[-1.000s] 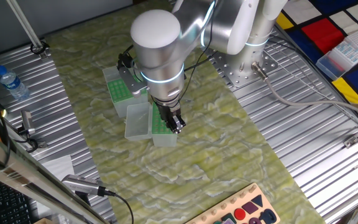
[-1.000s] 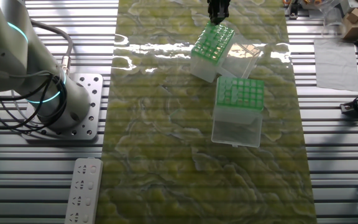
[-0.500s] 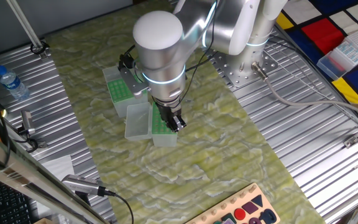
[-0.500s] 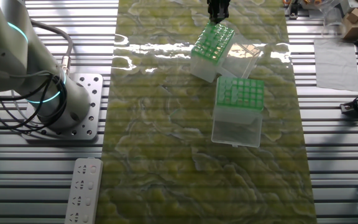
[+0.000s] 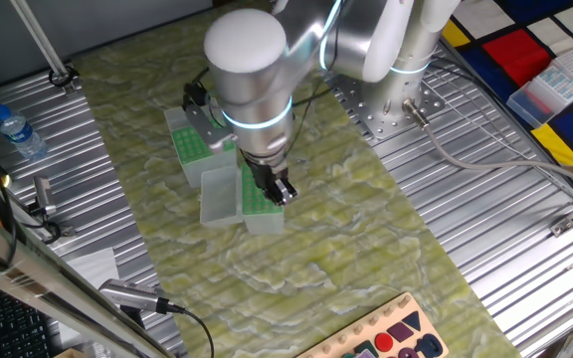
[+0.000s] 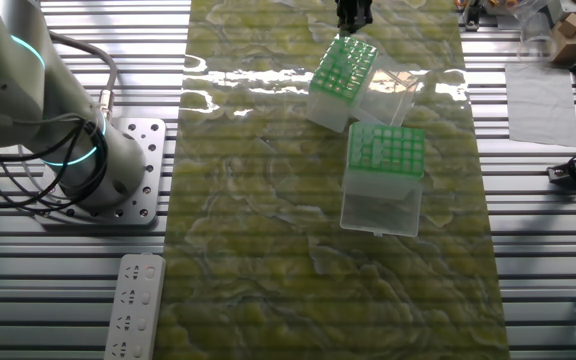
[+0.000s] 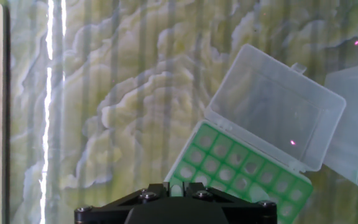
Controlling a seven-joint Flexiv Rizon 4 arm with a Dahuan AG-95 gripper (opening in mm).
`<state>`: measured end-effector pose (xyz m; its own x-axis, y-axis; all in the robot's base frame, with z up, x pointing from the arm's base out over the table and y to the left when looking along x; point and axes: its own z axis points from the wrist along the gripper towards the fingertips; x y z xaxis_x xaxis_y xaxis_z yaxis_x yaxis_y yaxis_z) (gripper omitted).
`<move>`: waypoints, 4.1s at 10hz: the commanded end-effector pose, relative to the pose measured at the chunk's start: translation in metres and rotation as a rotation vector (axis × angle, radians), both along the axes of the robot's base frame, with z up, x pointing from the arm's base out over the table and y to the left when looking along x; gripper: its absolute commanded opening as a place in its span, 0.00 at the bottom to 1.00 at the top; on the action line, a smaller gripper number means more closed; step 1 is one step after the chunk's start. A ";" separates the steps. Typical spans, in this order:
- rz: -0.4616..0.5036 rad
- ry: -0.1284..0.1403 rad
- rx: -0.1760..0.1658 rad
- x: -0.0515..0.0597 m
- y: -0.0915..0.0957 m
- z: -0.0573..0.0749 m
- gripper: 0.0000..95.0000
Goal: Transfer all large pipette tips from one holder to another
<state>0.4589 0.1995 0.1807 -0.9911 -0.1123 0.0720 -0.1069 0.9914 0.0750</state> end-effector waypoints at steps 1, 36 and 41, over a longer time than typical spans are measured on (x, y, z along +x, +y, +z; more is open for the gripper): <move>0.003 0.027 -0.001 0.009 -0.001 0.021 0.00; 0.950 0.067 -0.374 0.060 -0.113 0.097 0.00; 0.995 0.108 -0.403 0.057 -0.114 0.097 0.00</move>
